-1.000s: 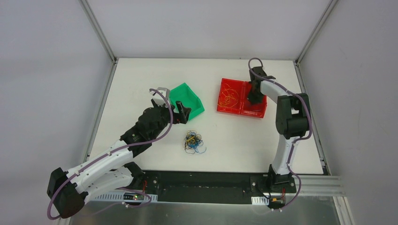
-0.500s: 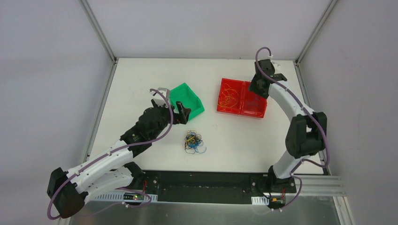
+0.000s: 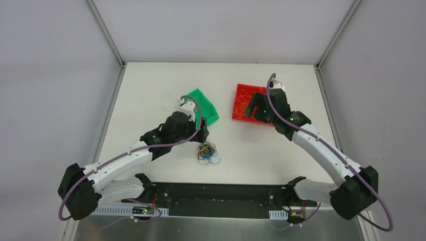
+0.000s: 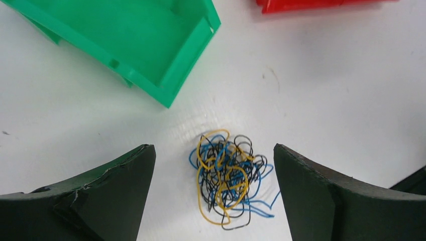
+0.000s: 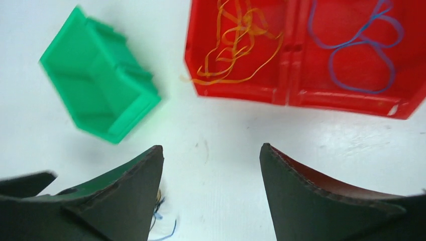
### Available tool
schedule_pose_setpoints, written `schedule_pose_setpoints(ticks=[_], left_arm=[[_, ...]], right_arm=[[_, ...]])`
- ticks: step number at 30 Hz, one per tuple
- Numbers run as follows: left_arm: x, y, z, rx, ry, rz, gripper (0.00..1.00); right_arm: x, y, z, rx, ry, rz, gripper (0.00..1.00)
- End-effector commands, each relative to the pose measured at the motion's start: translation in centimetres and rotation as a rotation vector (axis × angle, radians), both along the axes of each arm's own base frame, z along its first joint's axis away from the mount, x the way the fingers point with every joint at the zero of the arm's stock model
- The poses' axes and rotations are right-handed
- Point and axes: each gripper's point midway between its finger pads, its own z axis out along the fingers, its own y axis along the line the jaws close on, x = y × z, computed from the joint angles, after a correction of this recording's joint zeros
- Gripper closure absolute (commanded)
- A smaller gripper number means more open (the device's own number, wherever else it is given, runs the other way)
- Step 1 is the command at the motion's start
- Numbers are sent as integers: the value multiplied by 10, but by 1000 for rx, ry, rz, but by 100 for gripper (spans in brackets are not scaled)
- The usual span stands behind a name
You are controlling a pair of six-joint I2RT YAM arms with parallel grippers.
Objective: Untangle the cables
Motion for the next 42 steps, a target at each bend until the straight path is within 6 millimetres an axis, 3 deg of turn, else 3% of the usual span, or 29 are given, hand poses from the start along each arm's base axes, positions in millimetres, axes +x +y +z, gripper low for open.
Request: schedule_pose_setpoints(ticks=[1, 3, 7, 12, 14, 16, 23, 28, 33, 38, 39, 42], left_arm=[[-26, -9, -21, 89, 76, -133, 10], [-36, -13, -35, 132, 124, -185, 12], [-54, -20, -63, 231, 217, -273, 21], [-63, -29, -79, 295, 299, -344, 44], [-66, -34, -79, 299, 316, -374, 76], [-64, -35, -72, 296, 294, -369, 100], [-64, -26, -1, 57, -11, -350, 100], [-74, -21, 34, -111, -183, -367, 100], [-78, -22, 45, -171, -233, -382, 100], [-81, -30, 45, -179, -217, -422, 100], [-84, -32, 46, -183, -216, -440, 100], [-88, -36, 48, -198, -216, -471, 100]], right_arm=[[-29, 35, 13, 146, -82, 170, 26], [-41, 46, 9, 195, -104, 238, 26], [-48, 44, -5, 177, -91, 255, 26], [-49, 42, -5, 166, -98, 253, 26], [-50, 43, -6, 170, -95, 259, 26], [-53, 47, -7, 186, -89, 287, 27], [-82, 100, -7, 290, -69, 564, 27], [-124, 149, 0, 290, -124, 840, 27], [-155, 165, 7, 288, -196, 982, 25], [-167, 172, 10, 303, -212, 1040, 27], [-165, 173, 8, 294, -212, 1031, 30], [-163, 174, 4, 277, -198, 1022, 71]])
